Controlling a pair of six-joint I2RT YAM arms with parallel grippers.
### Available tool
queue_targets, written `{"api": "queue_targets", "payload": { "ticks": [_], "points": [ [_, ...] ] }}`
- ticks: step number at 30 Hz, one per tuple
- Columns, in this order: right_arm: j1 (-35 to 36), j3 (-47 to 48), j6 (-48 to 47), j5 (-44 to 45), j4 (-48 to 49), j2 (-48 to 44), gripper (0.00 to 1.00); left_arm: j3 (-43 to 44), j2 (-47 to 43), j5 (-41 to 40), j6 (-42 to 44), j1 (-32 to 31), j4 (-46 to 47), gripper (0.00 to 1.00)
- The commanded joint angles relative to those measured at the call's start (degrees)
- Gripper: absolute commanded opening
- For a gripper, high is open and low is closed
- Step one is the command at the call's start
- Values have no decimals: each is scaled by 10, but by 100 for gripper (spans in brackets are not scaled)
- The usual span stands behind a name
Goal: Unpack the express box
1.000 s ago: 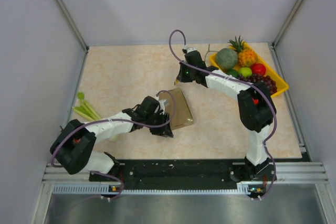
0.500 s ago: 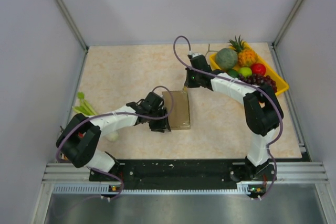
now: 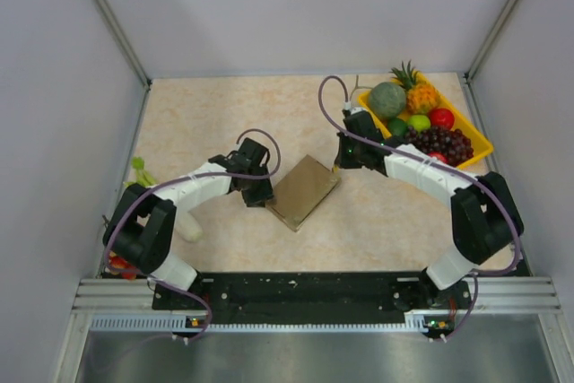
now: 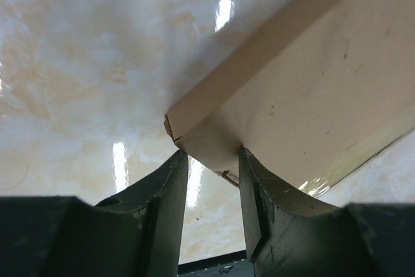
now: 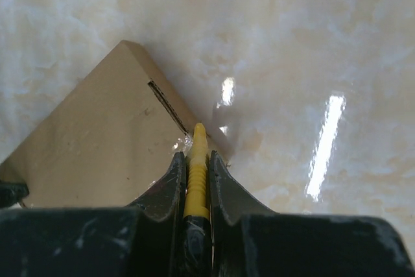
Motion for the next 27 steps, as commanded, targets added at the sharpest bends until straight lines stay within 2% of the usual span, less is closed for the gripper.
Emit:
{"api": "queue_targets", "payload": {
  "ticks": [1,9,13,19,23,27],
  "points": [
    [14,-44,47,-25,-33,-77,0,41,39,19,-1,42,40,41],
    [45,-109,93,-14,-63,-170,0,109,117,111,28,80,70,40],
    [68,-124,125,5,-83,-177,0,137,155,132,37,87,84,40],
    [73,-96,149,79,-123,-193,0,166,149,113,60,115,78,45],
    [72,-64,133,133,-144,-230,0,211,130,71,90,120,27,48],
    [71,-52,128,165,-167,-253,0,201,85,53,84,120,16,49]
  ]
}}
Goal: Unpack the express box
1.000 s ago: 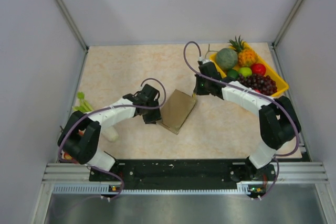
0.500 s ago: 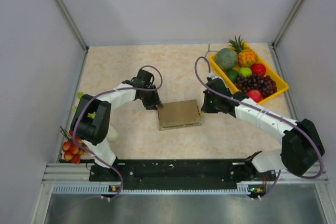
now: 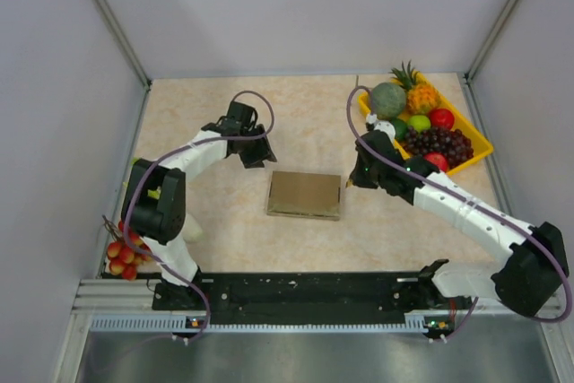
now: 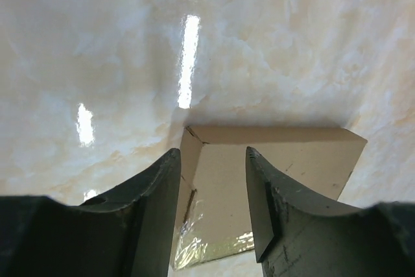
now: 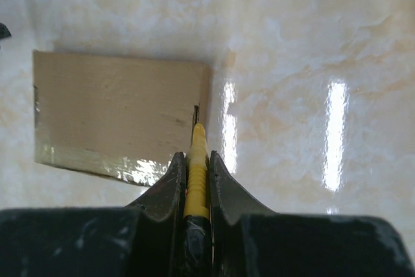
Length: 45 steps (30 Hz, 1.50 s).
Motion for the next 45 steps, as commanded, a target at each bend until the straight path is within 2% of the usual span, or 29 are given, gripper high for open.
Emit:
{"api": "queue_targets", "payload": {
  "ticks": [1,5,12,15,18,22,25,28,32,37,40,43,45],
  "points": [
    [4,35,-2,64,-16,-47,0,5,-78,-31,14,2,-24,49],
    [2,34,-5,71,-17,-58,0,-49,-141,-34,25,1,-24,53],
    [-1,67,-30,49,-20,-47,0,-193,-275,71,69,-7,62,69],
    [-2,71,-30,47,-20,-41,0,-231,-324,85,89,-45,71,72],
    [-3,77,-36,51,-20,-36,0,-263,-342,81,84,-95,70,70],
    [-22,91,-44,47,-18,-24,0,-285,-322,79,80,-150,71,55],
    [-28,92,-57,40,-16,-19,0,-292,-295,73,81,-197,82,50],
    [-29,84,-72,35,-11,-28,0,-267,-243,40,89,-209,55,44],
    [-41,68,-81,21,-12,-37,0,-228,-175,-47,66,-209,4,36],
    [-45,80,-94,12,5,-8,0,-204,-134,-66,43,-208,16,35],
    [-46,102,-102,-4,25,33,0,-188,-113,-105,24,-196,5,35],
    [-45,124,-105,-23,32,63,0,-197,-112,-91,-22,-151,47,33],
    [-45,123,-110,-46,39,62,0,-228,-115,-28,-55,-118,100,33]
  ]
}}
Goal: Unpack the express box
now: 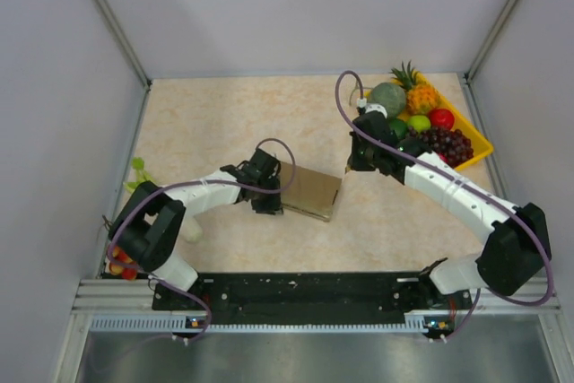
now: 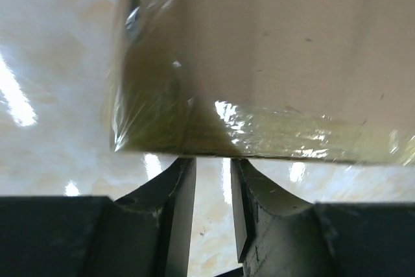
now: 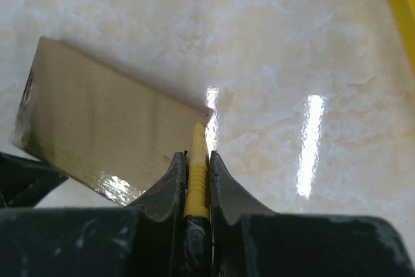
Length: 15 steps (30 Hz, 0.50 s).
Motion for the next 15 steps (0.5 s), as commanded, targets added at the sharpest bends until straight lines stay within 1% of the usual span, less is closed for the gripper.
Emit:
{"api": "queue_targets", "payload": {
  "ticks": [1,3,4,6,10,12,13,15],
  "points": [
    [3,31,-24,-50,45,1,0,-24,11,58,-75,87,118,33],
    [16,19,-51,-73,53,-8,0,-8,44,99,-78,107,132,33],
    [34,14,-62,-79,65,-11,0,17,57,107,-75,121,133,32],
    [52,-5,-91,-94,78,-24,0,37,80,135,-65,131,141,32],
    [87,-31,-112,-131,120,-31,0,90,104,147,-43,155,150,33],
    [103,-33,-112,-133,149,-24,0,104,118,160,-37,165,157,32],
    [108,-28,-110,-121,153,-8,0,112,121,174,-34,173,161,33],
    [113,-4,-92,-99,149,17,0,117,119,174,-35,186,156,32]
  ]
}}
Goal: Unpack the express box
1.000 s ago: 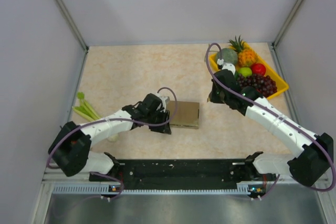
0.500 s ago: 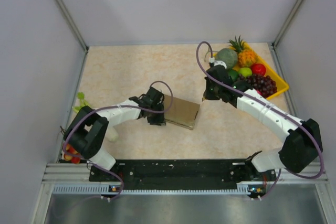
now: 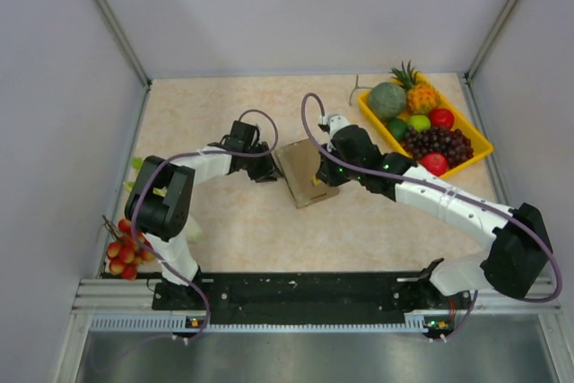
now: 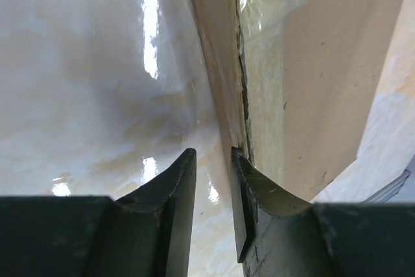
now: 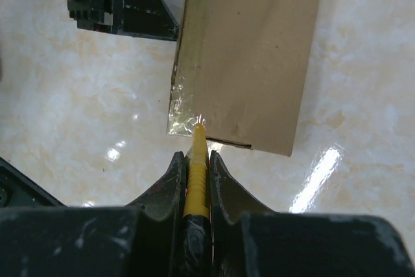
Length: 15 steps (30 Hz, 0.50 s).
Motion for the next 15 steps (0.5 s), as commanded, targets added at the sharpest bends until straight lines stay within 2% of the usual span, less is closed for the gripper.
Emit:
{"api": "queue_targets", "payload": {
  "ticks": [1,6,9,10,15],
  "points": [
    [13,39,5,22,54,46,0,28,-3,25,9,27,26,32],
    [24,86,46,33,76,99,0,-13,-56,3,-3,50,19,35],
    [33,107,59,29,79,132,0,-33,-70,30,-11,55,47,45],
    [34,109,65,29,80,137,0,-32,-71,41,-14,55,55,51],
    [43,120,78,13,88,166,0,-32,-69,81,-24,55,94,62]
  ]
}}
